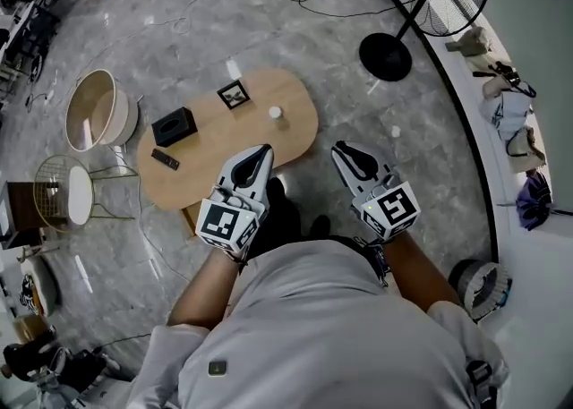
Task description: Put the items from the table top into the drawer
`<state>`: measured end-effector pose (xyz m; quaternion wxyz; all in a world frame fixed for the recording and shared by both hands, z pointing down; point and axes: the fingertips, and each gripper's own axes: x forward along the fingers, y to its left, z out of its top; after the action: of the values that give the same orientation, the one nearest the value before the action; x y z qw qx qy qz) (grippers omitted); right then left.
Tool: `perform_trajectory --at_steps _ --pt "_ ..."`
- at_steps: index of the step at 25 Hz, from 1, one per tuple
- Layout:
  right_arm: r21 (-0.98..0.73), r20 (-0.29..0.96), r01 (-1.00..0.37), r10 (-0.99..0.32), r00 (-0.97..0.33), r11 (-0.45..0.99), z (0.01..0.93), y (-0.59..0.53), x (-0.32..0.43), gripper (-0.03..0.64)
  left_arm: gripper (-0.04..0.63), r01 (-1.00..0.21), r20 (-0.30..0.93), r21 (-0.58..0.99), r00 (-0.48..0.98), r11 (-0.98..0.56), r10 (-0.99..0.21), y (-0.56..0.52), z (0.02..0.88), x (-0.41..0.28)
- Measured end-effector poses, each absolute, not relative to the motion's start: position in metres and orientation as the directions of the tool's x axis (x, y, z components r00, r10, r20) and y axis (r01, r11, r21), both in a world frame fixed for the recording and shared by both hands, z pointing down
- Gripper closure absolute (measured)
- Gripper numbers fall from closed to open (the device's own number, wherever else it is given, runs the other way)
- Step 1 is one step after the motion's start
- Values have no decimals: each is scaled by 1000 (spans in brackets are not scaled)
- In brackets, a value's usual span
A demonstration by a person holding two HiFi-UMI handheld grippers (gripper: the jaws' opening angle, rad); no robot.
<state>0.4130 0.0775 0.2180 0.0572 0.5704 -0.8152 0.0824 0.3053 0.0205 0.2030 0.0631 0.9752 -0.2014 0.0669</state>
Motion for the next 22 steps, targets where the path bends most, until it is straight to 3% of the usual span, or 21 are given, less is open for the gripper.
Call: perform_trajectory --at_steps 7,22 --pt "-96 272 -930 -889 -368 356 280 -6 406 480 586 -413 240 114 894 -903 -379 -57 265 288" --pt "-150 457 -927 -807 -374 345 499 -159 389 383 586 -423 381 205 865 -882 -327 -190 457 270"
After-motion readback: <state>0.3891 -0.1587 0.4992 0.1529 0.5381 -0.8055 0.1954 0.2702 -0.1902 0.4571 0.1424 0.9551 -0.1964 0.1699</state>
